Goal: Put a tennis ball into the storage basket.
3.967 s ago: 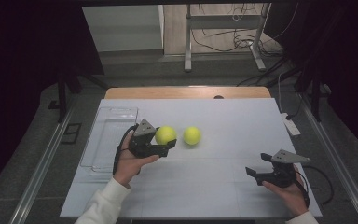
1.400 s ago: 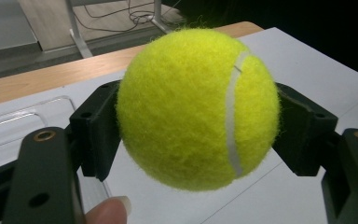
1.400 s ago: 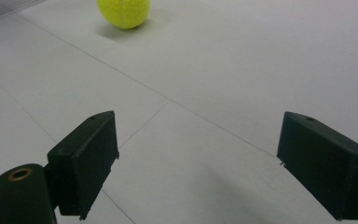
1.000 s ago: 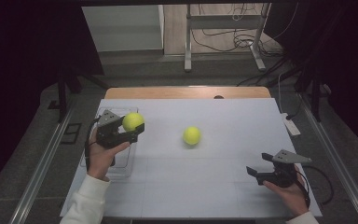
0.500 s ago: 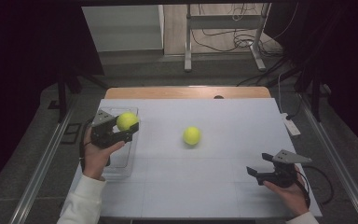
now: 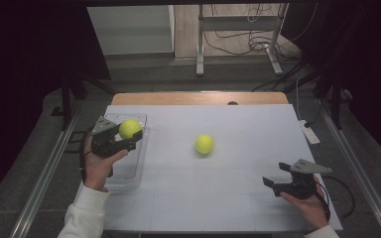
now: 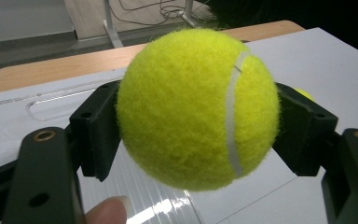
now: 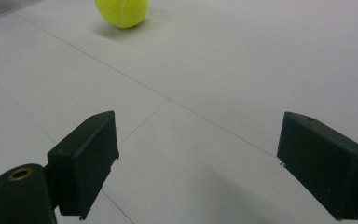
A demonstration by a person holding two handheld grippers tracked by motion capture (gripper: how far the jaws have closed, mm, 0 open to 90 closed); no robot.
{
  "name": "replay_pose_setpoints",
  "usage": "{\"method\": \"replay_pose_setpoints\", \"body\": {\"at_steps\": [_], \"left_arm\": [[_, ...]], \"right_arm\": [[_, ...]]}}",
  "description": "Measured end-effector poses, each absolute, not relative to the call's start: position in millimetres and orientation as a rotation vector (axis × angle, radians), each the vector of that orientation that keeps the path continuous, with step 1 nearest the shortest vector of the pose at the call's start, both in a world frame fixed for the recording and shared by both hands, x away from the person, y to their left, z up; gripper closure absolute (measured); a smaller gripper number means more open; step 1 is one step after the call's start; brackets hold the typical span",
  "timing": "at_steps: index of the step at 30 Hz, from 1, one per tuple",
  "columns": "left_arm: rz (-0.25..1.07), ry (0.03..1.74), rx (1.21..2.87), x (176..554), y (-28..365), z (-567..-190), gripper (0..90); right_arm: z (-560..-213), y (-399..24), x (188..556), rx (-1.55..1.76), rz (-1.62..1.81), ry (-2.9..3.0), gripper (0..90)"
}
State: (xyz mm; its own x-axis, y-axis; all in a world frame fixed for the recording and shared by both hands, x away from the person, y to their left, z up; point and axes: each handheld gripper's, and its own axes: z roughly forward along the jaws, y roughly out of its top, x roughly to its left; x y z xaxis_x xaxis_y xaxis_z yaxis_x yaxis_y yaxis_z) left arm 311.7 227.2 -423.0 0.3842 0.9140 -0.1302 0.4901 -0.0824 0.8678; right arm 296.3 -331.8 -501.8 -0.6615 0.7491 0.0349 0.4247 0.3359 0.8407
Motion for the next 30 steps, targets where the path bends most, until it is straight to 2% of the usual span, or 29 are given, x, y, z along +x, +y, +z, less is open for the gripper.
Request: {"method": "replay_pose_setpoints", "body": {"at_steps": [30], "left_arm": [[0.619, 1.32, 1.696, 303, 257, -429, 26.2]], "right_arm": [[-502, -332, 297, 1.042, 1.246, 2.246, 12.6]]}}
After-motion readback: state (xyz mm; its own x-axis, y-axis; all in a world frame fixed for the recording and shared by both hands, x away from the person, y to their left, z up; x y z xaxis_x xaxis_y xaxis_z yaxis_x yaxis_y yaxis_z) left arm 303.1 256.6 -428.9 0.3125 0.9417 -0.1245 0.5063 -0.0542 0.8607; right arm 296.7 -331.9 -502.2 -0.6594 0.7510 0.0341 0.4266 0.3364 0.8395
